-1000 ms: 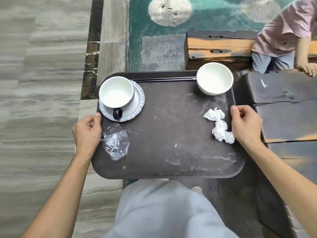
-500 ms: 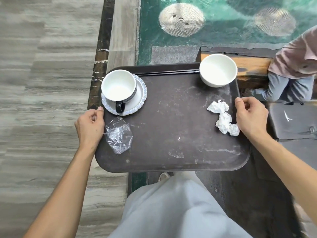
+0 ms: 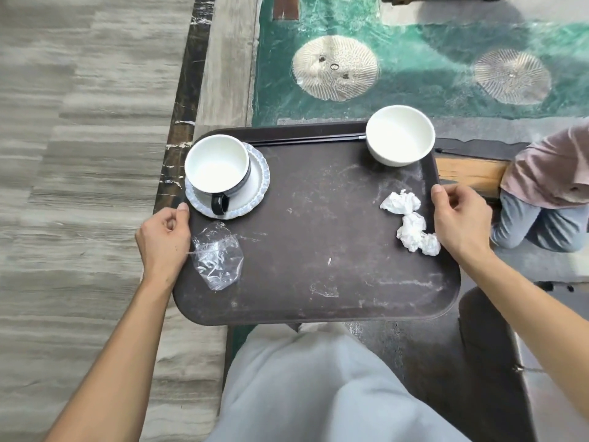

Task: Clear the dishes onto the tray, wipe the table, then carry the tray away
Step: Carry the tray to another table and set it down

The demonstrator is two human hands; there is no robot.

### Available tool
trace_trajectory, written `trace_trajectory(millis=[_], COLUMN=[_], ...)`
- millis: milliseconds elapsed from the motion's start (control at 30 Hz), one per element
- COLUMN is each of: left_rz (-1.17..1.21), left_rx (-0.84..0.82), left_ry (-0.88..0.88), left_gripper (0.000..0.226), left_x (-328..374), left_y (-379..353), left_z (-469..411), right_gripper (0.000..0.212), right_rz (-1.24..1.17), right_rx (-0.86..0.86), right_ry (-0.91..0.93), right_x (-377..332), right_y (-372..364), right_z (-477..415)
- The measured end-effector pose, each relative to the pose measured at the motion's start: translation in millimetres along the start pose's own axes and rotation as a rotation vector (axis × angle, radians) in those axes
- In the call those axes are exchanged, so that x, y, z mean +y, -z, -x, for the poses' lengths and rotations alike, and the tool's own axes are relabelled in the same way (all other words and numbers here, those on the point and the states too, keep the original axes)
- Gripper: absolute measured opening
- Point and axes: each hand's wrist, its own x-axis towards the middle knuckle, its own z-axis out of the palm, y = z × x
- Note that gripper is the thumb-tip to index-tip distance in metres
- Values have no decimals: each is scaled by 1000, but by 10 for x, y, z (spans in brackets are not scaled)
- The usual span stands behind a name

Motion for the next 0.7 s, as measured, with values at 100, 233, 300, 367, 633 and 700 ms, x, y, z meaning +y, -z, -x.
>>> trace_trajectory(millis=[100,233,300,367,633,700], left_rz=[-9,-6,-10,-18,20,27], left_rx=[-3,-12,-24,-30,-48,-67], left_ry=[-2,-17,-9,-11,-37,-45], left_gripper=[55,55,56,57,53,54], left_x=[153,348,435,521,917,1016], left_y=[-134,-332,-439,-546,-915,-991], left_z=[-311,-799,-1095,-1397,-2801,-3134], right_gripper=[32,31,30,31,30,32], right_rz=[3,10,11,6,-23,2], right_rx=[-9,0,1,6,49,65], right_ry=[3,-10,-23,-32,-80,-92], right_x=[-118,-299,-397,-493,-1040,-1174], right_y=[-83,-233,-335,-450,-939,-1030], right_z=[-351,-803,-1056,-1301,-2316,-2535])
